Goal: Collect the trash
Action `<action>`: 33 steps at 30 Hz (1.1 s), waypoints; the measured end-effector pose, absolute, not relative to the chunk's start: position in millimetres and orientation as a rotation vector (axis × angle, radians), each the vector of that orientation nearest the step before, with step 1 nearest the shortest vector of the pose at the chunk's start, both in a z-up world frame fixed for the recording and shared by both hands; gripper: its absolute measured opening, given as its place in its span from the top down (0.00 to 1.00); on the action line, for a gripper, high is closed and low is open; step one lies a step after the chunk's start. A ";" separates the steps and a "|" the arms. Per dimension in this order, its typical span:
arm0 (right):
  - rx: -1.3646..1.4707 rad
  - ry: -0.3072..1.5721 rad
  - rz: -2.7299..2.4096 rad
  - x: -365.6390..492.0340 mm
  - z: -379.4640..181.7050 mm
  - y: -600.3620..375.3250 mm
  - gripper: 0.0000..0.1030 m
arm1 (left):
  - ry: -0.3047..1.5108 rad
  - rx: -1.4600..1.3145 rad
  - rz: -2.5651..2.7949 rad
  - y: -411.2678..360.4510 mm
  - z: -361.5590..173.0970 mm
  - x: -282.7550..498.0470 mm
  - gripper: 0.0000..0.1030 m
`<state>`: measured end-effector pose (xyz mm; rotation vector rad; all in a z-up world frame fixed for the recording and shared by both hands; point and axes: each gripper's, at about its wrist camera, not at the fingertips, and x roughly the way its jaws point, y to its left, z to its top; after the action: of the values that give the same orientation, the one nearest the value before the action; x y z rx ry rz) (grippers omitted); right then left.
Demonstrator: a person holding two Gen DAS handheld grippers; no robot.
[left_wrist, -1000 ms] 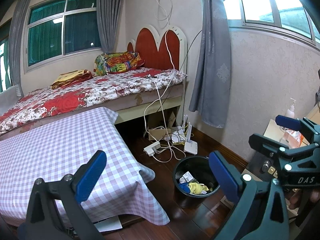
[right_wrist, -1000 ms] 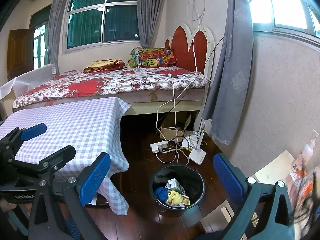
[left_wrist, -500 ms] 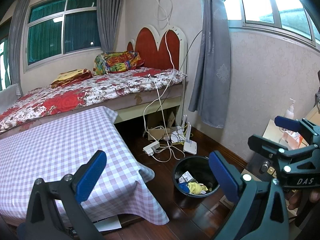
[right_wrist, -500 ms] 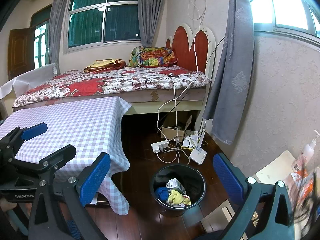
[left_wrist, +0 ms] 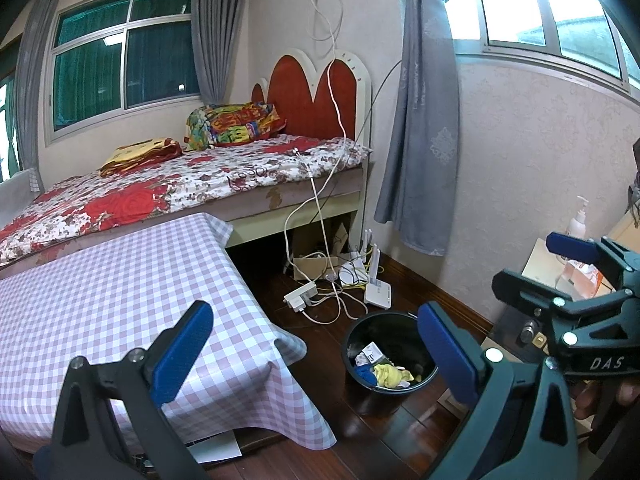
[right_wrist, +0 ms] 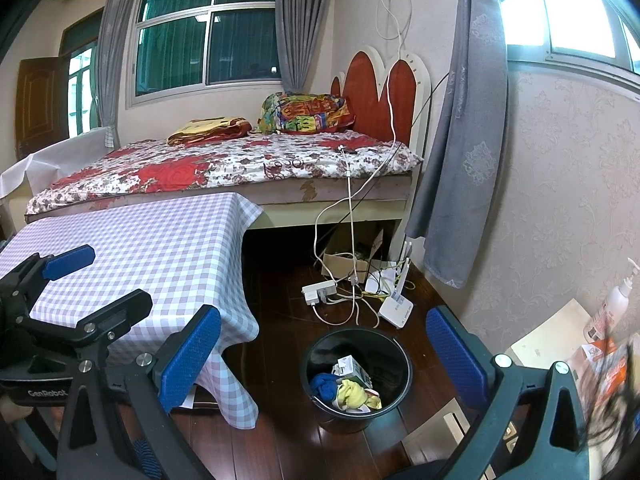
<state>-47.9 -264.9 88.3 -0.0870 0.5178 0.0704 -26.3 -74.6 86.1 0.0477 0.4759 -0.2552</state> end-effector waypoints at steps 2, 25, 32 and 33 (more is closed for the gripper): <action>-0.087 0.518 0.070 -47.7 88.4 -264.4 0.00 | 0.475 0.048 -0.255 -74.8 86.9 -26.5 0.00; -0.090 0.523 0.066 -49.1 84.0 -264.0 0.00 | 0.479 0.038 -0.267 -74.7 85.2 -26.8 0.00; -0.087 0.530 0.061 -51.4 76.9 -267.9 0.00 | 0.473 0.058 -0.259 -76.8 84.0 -24.2 0.01; -0.086 0.532 0.060 -51.4 76.0 -268.7 0.00 | 0.471 0.051 -0.259 -75.2 83.6 -23.3 0.01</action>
<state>-51.4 -268.7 76.0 -0.0864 0.5315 0.0597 -23.3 -75.2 83.6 0.0513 0.4713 -0.2588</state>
